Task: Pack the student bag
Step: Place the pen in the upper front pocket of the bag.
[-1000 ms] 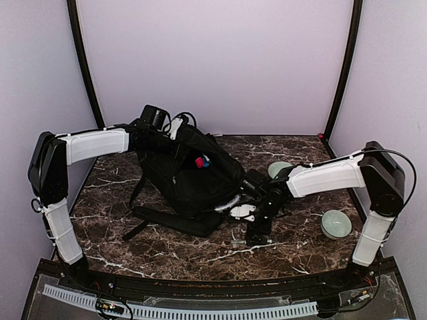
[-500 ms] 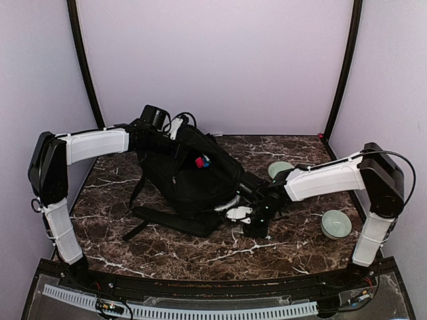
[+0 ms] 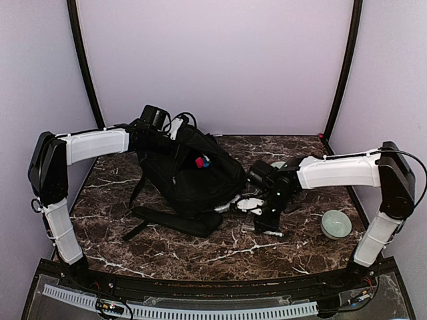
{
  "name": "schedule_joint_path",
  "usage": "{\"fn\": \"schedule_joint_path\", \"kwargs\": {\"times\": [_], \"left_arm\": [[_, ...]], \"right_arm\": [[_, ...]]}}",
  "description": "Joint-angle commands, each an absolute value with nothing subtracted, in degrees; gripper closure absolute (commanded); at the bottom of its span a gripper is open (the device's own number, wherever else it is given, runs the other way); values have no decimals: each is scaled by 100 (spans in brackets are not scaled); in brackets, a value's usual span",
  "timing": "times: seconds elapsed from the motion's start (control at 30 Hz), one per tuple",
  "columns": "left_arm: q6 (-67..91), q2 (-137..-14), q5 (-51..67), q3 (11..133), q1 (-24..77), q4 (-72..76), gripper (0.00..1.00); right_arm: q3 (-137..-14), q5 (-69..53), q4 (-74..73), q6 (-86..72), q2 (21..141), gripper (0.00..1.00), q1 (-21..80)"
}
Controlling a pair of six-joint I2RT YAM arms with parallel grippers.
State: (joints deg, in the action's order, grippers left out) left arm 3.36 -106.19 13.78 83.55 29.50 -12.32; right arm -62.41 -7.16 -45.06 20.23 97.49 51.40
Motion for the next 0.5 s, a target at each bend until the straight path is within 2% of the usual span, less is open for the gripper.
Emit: {"fn": "schedule_joint_path", "kwargs": {"times": [0.0, 0.23, 0.47], "left_arm": [[290, -10371, 1714, 8605, 3089, -1096, 97], [291, -10305, 1718, 8622, 3138, -1113, 96], [201, -10214, 1582, 8622, 3224, -1140, 96]], "right_arm": [[-7369, -1440, -4742, 1783, 9696, 100, 4766], [-8969, -2243, -4703, 1372, 10718, 100, 4357], [-10411, -1949, -4335, 700, 11819, 99, 4326]]}}
